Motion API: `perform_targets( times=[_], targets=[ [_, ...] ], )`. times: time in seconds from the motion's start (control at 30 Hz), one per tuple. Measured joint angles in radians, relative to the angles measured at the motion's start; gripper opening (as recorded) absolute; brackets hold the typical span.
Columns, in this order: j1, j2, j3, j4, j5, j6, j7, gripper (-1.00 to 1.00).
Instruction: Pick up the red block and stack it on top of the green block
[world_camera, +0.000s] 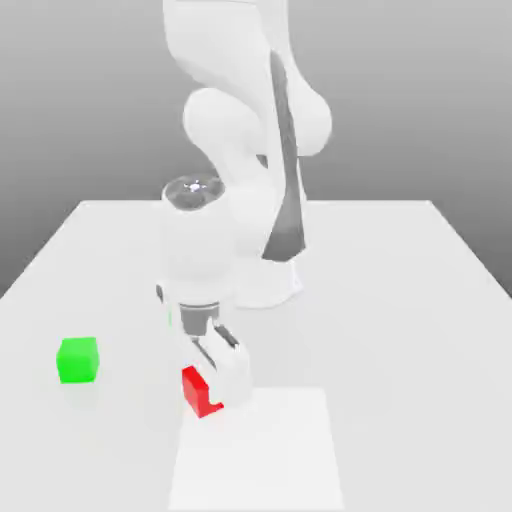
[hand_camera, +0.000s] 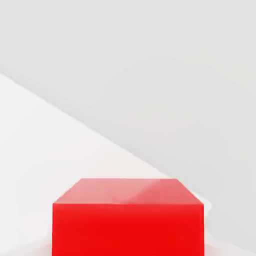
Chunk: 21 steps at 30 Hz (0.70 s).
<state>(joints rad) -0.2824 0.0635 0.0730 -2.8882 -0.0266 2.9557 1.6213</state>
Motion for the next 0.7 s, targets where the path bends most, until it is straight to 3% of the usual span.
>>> perform_targets(
  times=[0.17,0.47,0.67,0.7],
  targets=[
    [-0.014,-0.148,-0.031,-0.015,0.035,-0.135,-0.061,-1.0],
    [-0.276,-0.209,-0.315,0.064,-0.052,-0.272,-0.35,-1.0],
    [-0.303,-0.023,-0.319,0.08,0.064,-0.108,-0.469,-1.0],
    [-0.31,0.01,-0.303,0.082,0.094,-0.078,-0.491,1.0]
  ],
)
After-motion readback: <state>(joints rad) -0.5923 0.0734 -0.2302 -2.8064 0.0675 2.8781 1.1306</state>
